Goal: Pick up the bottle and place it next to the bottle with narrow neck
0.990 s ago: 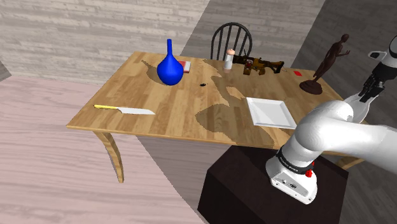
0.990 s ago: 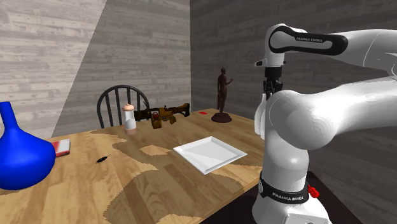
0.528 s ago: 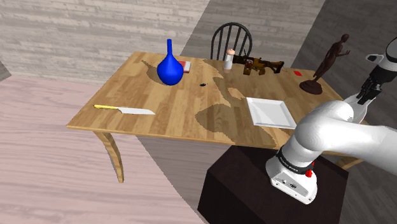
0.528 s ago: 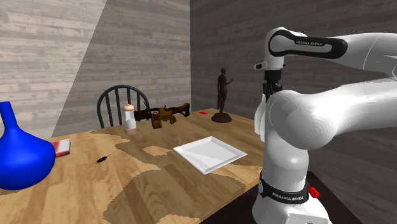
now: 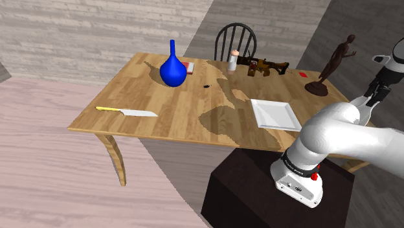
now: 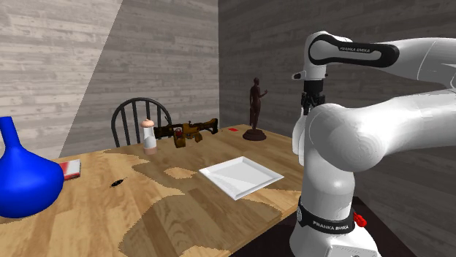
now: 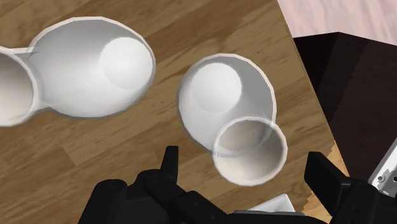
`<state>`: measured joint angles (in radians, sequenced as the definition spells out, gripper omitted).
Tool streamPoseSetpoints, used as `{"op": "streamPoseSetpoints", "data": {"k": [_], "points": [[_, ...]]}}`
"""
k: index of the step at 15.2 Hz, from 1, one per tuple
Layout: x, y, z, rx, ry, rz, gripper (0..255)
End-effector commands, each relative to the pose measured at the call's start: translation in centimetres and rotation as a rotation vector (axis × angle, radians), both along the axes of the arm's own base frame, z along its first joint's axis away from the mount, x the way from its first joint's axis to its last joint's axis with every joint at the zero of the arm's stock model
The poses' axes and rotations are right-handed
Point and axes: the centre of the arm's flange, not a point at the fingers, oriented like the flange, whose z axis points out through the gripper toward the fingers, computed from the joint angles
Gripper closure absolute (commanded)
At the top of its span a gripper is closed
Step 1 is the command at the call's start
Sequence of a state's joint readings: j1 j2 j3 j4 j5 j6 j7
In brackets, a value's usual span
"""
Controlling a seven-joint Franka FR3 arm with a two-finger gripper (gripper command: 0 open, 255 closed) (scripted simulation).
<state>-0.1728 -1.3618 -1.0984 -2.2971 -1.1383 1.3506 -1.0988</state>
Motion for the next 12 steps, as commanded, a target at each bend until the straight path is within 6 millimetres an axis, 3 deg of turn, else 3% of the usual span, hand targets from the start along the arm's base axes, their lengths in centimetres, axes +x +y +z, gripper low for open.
{"op": "streamPoseSetpoints", "data": {"k": [1, 4, 12], "points": [[0.1, 0.0, 1.3, 0.0, 0.0, 0.0, 0], [0.2, 0.0, 5.0, 0.0, 0.0, 0.0, 0], [0.2, 0.0, 5.0, 0.0, 0.0, 0.0, 0]]}}
